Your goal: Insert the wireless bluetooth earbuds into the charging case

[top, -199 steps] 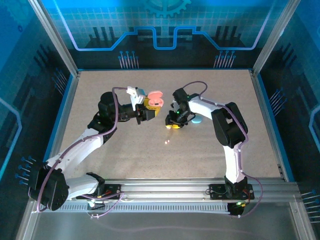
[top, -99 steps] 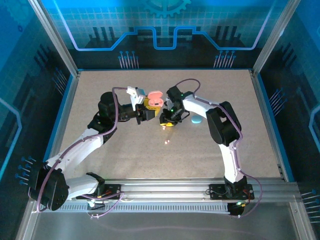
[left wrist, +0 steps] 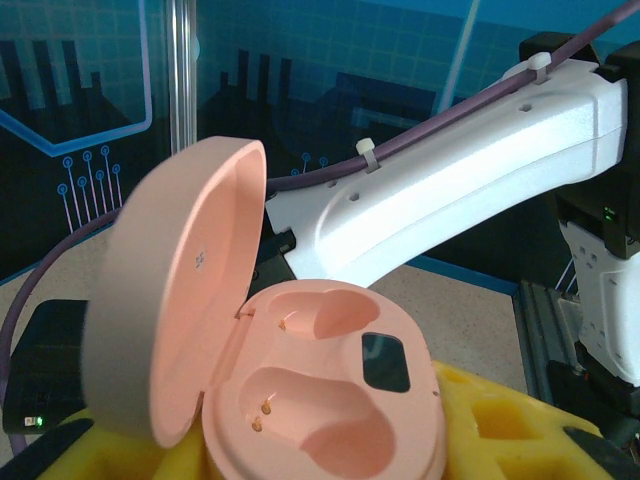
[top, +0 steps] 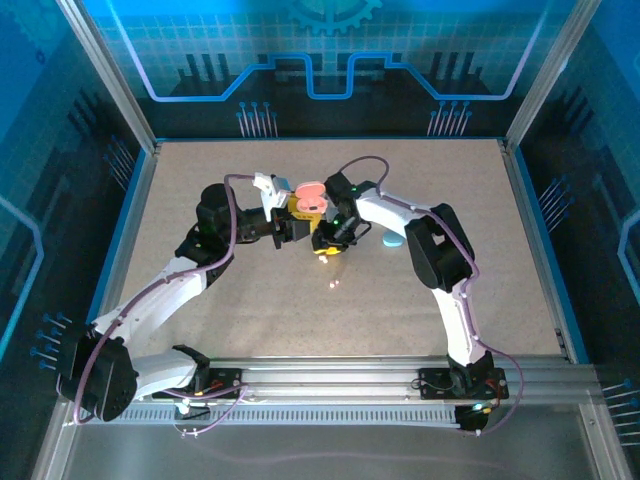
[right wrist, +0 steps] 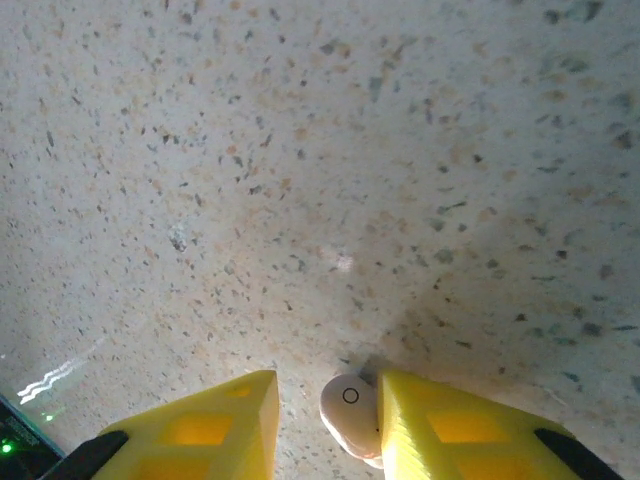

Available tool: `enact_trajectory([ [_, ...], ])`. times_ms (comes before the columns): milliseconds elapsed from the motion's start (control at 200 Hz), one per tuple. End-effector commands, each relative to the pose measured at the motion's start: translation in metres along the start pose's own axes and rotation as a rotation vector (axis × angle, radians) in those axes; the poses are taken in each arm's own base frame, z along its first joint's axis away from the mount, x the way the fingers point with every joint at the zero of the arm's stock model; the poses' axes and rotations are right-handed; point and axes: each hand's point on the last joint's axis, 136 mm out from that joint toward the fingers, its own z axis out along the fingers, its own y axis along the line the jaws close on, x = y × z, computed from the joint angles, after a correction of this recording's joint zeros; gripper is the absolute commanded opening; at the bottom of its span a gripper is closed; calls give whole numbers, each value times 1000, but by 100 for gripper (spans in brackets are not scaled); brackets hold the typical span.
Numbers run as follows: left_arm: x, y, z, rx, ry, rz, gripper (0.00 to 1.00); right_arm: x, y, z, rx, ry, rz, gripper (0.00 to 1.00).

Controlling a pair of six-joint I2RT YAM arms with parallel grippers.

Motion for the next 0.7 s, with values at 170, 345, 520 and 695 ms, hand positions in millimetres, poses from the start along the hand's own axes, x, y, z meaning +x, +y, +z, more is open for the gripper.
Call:
enact_trajectory([
  [170, -13, -2, -4, -3, -30, 18, 33, 26, 5, 12, 14, 93, -49, 31],
  [345, -14, -2, -3, -3, -32, 16, 33, 38, 16, 7, -4, 112, -65, 31],
  [520, -13, -2, -4, -6, -30, 14, 33, 58, 9, 4, 22, 148, -68, 31],
  [695, -13, -1, -2, -3, -32, 10, 33, 71, -2, -6, 66, 145, -78, 31],
])
